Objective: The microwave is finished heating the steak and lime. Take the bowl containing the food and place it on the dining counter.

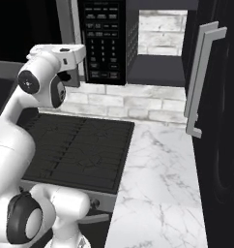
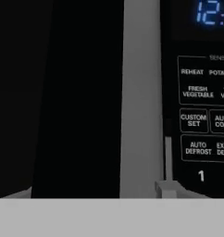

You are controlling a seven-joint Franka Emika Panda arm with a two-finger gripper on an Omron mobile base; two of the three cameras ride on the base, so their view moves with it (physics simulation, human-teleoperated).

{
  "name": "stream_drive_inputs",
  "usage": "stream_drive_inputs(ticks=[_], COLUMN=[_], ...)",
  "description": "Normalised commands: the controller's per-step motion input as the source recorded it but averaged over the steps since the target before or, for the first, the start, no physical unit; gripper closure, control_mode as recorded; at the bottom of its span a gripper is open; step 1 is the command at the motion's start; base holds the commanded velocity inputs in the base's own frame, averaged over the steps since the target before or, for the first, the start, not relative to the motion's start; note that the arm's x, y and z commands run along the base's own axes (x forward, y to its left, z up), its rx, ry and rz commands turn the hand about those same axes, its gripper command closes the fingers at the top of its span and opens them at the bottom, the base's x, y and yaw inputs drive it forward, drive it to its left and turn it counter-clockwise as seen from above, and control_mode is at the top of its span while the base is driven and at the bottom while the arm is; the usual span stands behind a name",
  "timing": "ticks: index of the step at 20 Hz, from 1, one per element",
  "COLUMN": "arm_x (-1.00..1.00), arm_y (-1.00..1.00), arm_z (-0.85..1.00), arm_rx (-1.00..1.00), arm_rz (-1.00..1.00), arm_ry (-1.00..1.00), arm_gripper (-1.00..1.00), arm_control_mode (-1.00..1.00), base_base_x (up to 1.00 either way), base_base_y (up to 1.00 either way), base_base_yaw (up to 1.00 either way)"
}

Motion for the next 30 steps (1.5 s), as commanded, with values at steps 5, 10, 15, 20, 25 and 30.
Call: stream_drive_inputs(ticks=[5, 10, 15, 20, 25, 30], arm_x=[-1.00, -1.00, -1.00, -1.00, -1.00, -1.00], arm_y=[0.24, 0.40, 0.51, 0.65, 0.70, 0.75], arm_z=[0.36, 0.45, 0.44, 0.23, 0.08, 0.00], arm_rx=[0.07, 0.10, 0.11, 0.09, 0.08, 0.04], arm_rz=[0.00, 0.00, 0.00, 0.00, 0.00, 0.01], arm_ry=[0.00, 0.00, 0.00, 0.00, 0.00, 0.00], arm_gripper=[1.00, 1.00, 1.00, 1.00, 1.00, -1.00], arm_control_mode=[-1.00, -1.00, -1.00, -1.00, -1.00, -1.00], base_base_x=[0.00, 0.00, 0.00, 0.00, 0.00, 0.00], base_base_y=[0.00, 0.00, 0.00, 0.00, 0.00, 0.00], base_base_yaw=[0.00, 0.00, 0.00, 0.00, 0.00, 0.00])
